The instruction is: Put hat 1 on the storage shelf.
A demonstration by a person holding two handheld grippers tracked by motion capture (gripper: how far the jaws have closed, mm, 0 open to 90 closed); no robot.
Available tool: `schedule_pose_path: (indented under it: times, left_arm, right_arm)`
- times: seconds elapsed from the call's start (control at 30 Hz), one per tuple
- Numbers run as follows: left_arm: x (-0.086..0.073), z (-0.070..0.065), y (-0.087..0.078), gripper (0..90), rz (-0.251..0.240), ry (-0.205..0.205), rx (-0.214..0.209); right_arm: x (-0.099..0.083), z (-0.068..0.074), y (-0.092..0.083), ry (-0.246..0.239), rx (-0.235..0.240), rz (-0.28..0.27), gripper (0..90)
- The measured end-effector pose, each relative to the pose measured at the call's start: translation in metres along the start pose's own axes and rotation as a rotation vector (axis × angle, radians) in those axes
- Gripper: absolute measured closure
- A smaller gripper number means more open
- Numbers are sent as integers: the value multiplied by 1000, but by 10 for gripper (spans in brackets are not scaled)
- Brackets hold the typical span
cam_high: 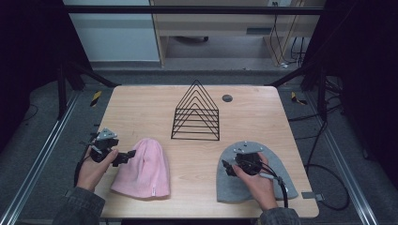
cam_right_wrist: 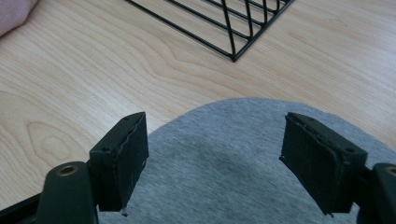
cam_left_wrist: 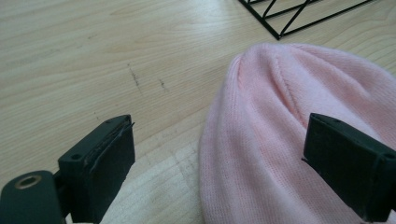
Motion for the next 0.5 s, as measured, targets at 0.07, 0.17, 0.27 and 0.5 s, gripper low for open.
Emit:
schedule_pose_path:
  times: [0.07,0.17,0.27,0.5]
  left_arm:
    - [4,-3,-2,94,-12,6,-12]
    - [13,-10,-6,97,-28,19,-31]
    - [29,-12,-5,92,-16,52,-25]
    - [45,-6,18,134,13,32,-37]
  right_arm:
    - [-2,-4,1,22,2,4,248]
    - [-2,-7,0,26,7,2,262]
    - [-2,-6,-1,31,8,-1,257]
    - [-2,-7,-1,53,18,12,200]
Point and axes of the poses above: each handheld gripper's, and its own axes: y roughly forward along the jaws, x roughly out of its top, z roughly to its left, the point moved 7 cm from there along y, roughly forward along the jaws, and after that the axes turned 2 degrees about -x, right-handed, at the moved point
